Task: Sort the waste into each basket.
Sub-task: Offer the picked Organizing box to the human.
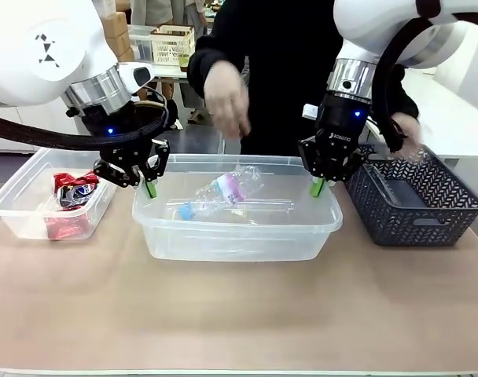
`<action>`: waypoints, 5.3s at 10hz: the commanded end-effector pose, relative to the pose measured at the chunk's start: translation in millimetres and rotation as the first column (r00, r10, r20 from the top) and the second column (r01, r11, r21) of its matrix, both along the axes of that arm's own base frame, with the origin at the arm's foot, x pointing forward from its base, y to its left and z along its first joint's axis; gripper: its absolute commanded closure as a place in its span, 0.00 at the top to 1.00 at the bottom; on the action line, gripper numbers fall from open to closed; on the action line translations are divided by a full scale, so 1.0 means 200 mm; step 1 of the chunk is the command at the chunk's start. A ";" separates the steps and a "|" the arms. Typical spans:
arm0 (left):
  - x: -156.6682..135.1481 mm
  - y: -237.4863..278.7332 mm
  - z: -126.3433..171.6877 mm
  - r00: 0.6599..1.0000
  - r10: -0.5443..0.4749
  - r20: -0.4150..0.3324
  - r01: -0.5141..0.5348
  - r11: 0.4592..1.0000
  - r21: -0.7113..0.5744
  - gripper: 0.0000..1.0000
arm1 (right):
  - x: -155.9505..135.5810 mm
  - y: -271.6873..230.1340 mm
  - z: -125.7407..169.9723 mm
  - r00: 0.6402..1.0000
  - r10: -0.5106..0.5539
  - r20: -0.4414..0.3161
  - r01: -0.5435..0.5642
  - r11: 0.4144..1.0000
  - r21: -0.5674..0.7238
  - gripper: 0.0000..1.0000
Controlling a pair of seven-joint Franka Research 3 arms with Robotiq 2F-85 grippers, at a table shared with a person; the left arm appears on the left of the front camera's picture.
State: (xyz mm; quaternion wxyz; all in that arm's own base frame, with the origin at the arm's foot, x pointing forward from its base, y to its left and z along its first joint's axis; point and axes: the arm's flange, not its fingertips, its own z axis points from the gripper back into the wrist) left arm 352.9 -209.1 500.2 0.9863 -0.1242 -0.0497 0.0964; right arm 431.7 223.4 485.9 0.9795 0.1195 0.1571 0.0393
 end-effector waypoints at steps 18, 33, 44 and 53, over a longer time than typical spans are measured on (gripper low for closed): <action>0.00 0.03 0.00 1.000 0.019 0.011 -0.019 1.000 -0.004 0.00 | -0.01 0.00 0.02 1.000 -0.002 0.002 0.002 1.000 0.020 0.00; 0.00 0.03 0.00 1.000 0.019 0.011 -0.019 1.000 -0.004 0.00 | -0.01 0.00 0.02 1.000 -0.002 0.002 0.002 1.000 0.020 0.00; 0.17 -0.01 0.07 0.997 -0.057 0.043 0.057 0.998 0.011 0.05 | 0.15 0.01 0.05 1.000 -0.029 0.012 0.029 1.000 -0.003 0.06; 0.76 0.02 -0.06 0.997 -0.069 0.023 0.068 0.997 0.026 0.05 | 0.65 0.00 0.01 0.997 -0.056 0.055 0.056 0.998 0.011 0.06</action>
